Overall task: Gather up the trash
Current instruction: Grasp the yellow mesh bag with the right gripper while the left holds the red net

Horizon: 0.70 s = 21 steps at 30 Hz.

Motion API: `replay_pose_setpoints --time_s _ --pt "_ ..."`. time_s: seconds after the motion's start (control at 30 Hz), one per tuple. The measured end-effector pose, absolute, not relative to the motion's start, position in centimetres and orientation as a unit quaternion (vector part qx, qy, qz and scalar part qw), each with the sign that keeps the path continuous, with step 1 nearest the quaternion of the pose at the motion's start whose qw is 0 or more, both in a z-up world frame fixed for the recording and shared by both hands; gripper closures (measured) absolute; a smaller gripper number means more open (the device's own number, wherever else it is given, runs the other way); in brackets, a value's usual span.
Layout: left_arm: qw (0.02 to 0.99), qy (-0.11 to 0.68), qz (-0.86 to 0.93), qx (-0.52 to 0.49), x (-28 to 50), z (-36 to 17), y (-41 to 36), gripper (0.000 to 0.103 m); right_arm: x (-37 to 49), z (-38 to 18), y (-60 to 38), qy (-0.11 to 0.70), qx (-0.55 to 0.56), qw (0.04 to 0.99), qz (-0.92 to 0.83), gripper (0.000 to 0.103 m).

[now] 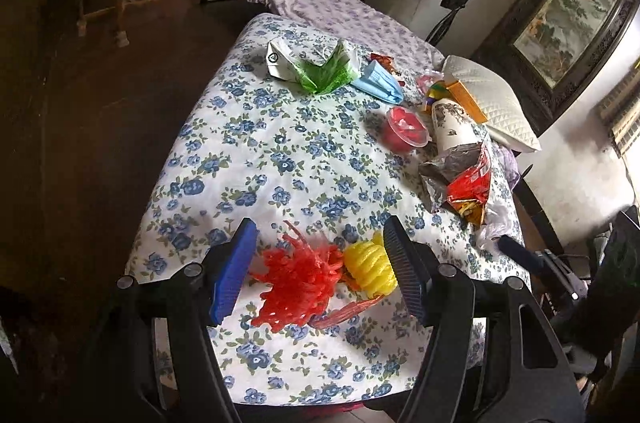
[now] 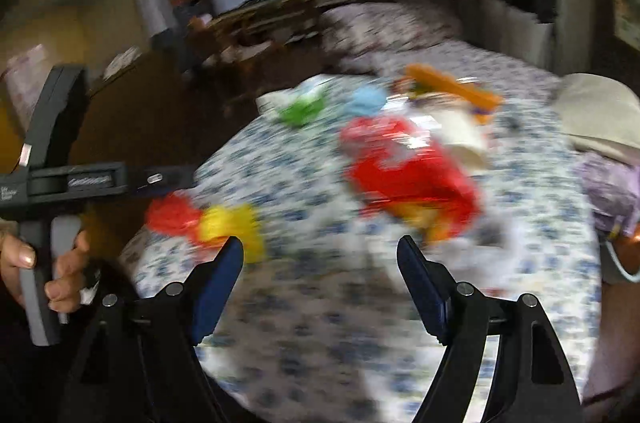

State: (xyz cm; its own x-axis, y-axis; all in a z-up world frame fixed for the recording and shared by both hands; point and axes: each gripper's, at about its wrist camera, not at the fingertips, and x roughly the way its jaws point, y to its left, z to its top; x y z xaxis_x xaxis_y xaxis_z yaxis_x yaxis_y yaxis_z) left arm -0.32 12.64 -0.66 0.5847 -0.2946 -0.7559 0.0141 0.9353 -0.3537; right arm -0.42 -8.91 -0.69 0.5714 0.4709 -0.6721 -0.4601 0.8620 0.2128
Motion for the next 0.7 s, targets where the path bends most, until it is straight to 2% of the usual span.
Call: replay_pose_setpoints --time_s 0.13,0.23,0.33,0.37,0.4,0.6,0.67,0.7 --pt "0.878 0.445 -0.079 -0.160 -0.4 -0.7 13.2 0.038 0.1 -1.1 -4.8 0.395 -0.018 0.874 0.284 0.025" --pt "0.877 0.448 -0.075 -0.160 -0.4 -0.9 13.4 0.038 1.2 -2.2 -3.1 0.417 -0.017 0.861 0.289 0.032" --pt "0.879 0.447 -0.072 -0.154 -0.4 -0.9 13.3 0.038 2.2 -3.4 -2.0 0.440 -0.017 0.849 0.292 0.050" --pt "0.878 0.447 -0.072 -0.153 -0.4 -1.0 13.3 0.038 2.3 -3.7 -1.8 0.444 -0.016 0.846 0.295 0.062" --pt "0.878 0.449 -0.072 -0.152 -0.4 -1.1 13.3 0.038 2.3 -3.7 -1.8 0.442 -0.011 0.845 0.299 0.064" --pt "0.880 0.450 -0.071 -0.133 -0.4 -1.2 12.7 0.030 0.3 -0.6 -6.1 0.376 -0.020 0.893 0.247 0.066" --pt "0.880 0.453 -0.073 -0.118 -0.3 -1.4 12.1 0.023 -0.2 -0.2 -7.9 0.369 -0.028 0.902 0.224 0.066" --pt "0.881 0.455 -0.073 -0.109 -0.3 -1.5 11.8 0.023 -0.2 -0.2 -8.7 0.372 -0.026 0.901 0.220 0.066"
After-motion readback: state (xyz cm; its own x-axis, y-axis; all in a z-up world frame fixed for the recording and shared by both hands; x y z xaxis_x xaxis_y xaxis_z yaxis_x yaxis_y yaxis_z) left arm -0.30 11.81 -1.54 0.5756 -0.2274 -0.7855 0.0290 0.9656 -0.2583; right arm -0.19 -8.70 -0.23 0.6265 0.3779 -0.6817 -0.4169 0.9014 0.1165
